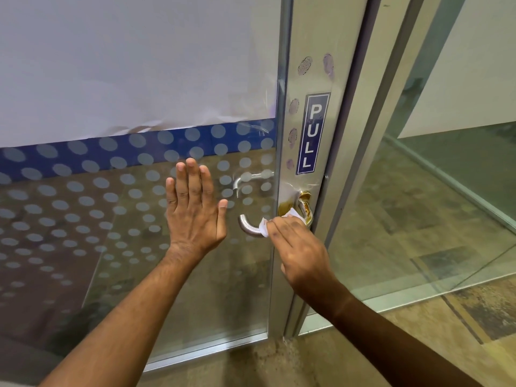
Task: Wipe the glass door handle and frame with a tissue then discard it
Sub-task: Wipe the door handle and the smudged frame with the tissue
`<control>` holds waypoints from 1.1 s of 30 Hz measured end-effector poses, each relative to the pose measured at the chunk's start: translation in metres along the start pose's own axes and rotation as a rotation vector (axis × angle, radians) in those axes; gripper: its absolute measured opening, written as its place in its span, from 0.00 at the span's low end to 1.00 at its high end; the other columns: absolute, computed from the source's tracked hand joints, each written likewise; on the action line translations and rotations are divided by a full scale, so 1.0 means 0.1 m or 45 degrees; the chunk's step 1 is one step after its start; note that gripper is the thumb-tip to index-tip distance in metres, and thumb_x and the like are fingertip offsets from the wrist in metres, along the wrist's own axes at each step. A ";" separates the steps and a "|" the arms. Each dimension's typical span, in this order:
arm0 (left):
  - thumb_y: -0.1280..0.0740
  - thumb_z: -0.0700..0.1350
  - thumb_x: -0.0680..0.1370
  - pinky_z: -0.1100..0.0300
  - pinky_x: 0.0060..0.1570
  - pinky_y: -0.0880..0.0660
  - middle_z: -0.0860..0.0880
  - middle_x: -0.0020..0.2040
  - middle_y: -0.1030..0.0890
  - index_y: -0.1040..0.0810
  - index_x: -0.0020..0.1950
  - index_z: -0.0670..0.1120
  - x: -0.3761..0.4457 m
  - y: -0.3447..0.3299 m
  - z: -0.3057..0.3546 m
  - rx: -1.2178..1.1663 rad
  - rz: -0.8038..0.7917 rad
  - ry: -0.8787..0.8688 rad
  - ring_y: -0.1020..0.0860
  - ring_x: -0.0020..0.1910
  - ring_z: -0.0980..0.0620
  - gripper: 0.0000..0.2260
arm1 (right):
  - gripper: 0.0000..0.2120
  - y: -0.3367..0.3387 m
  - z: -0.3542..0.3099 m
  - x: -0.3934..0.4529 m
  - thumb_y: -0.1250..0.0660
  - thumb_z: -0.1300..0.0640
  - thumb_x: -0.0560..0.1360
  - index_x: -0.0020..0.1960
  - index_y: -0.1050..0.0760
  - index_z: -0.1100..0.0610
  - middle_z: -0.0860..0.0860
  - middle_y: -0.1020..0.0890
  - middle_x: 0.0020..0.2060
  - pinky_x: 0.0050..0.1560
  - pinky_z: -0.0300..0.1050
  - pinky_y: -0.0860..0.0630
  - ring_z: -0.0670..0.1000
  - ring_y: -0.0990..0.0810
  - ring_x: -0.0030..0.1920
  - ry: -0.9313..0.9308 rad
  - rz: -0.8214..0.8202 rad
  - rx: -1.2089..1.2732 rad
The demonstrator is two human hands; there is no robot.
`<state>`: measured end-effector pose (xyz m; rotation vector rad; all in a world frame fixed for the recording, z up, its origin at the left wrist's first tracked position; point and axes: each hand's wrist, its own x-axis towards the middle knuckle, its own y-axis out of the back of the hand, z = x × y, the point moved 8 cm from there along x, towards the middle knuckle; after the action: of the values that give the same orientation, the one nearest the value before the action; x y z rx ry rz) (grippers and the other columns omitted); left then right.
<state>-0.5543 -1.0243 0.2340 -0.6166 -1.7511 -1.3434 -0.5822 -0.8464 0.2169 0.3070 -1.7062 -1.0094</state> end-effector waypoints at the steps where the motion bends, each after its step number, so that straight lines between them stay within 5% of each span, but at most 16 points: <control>1: 0.44 0.52 0.79 0.51 0.76 0.69 0.47 0.77 0.73 0.70 0.78 0.44 0.00 0.00 0.00 0.002 0.000 0.000 0.70 0.77 0.48 0.39 | 0.29 -0.01 0.03 -0.03 0.62 0.62 0.82 0.62 0.24 0.67 0.61 0.19 0.53 0.63 0.55 0.26 0.60 0.20 0.55 0.004 0.020 0.003; 13: 0.43 0.53 0.79 0.52 0.76 0.69 0.49 0.77 0.74 0.70 0.77 0.45 0.00 -0.01 -0.01 -0.018 -0.012 0.015 0.71 0.77 0.48 0.41 | 0.24 0.04 0.39 -0.10 0.58 0.64 0.83 0.65 0.26 0.66 0.62 0.21 0.60 0.70 0.51 0.32 0.60 0.24 0.64 -0.002 0.039 -0.051; 15: 0.43 0.53 0.79 0.52 0.76 0.69 0.48 0.77 0.74 0.70 0.78 0.44 0.00 -0.02 -0.01 -0.019 -0.016 0.019 0.70 0.77 0.48 0.41 | 0.17 0.05 0.48 -0.08 0.42 0.70 0.77 0.63 0.24 0.66 0.62 0.21 0.61 0.66 0.50 0.29 0.59 0.22 0.63 -0.058 0.054 -0.064; 17: 0.42 0.52 0.79 0.51 0.76 0.69 0.48 0.77 0.74 0.70 0.77 0.44 0.00 -0.01 0.00 -0.020 -0.014 0.016 0.71 0.77 0.48 0.41 | 0.27 0.03 0.60 -0.04 0.29 0.76 0.62 0.61 0.22 0.66 0.62 0.20 0.59 0.60 0.52 0.24 0.60 0.19 0.59 -0.156 0.010 -0.059; 22: 0.43 0.52 0.79 0.51 0.76 0.69 0.49 0.77 0.74 0.70 0.77 0.44 0.00 -0.01 0.00 -0.033 -0.014 0.018 0.71 0.77 0.48 0.41 | 0.32 0.03 0.63 0.03 0.28 0.77 0.54 0.59 0.20 0.66 0.61 0.17 0.56 0.56 0.55 0.22 0.60 0.17 0.55 -0.237 -0.006 -0.054; 26: 0.42 0.52 0.78 0.51 0.76 0.69 0.48 0.77 0.74 0.70 0.77 0.44 0.00 0.00 0.01 -0.032 -0.015 0.017 0.71 0.77 0.48 0.41 | 0.29 0.03 0.64 0.01 0.31 0.76 0.59 0.60 0.21 0.65 0.59 0.18 0.57 0.57 0.54 0.22 0.58 0.17 0.55 -0.477 0.050 0.122; 30: 0.42 0.52 0.78 0.51 0.76 0.69 0.47 0.77 0.73 0.69 0.78 0.43 0.00 0.00 0.01 -0.023 -0.014 0.011 0.70 0.77 0.47 0.41 | 0.24 0.04 0.76 -0.03 0.37 0.72 0.68 0.62 0.21 0.60 0.54 0.19 0.59 0.63 0.39 0.31 0.54 0.18 0.58 -0.858 0.164 0.369; 33: 0.43 0.52 0.78 0.51 0.76 0.69 0.47 0.77 0.73 0.69 0.78 0.43 0.01 0.00 0.01 -0.022 -0.012 0.016 0.70 0.77 0.47 0.41 | 0.22 -0.08 0.90 -0.15 0.37 0.68 0.70 0.61 0.20 0.54 0.52 0.15 0.52 0.56 0.46 0.20 0.53 0.16 0.48 -1.183 0.124 0.604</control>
<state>-0.5551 -1.0234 0.2348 -0.6092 -1.7359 -1.3674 -0.6579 -0.7997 0.1955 0.0344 -2.7811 -0.6863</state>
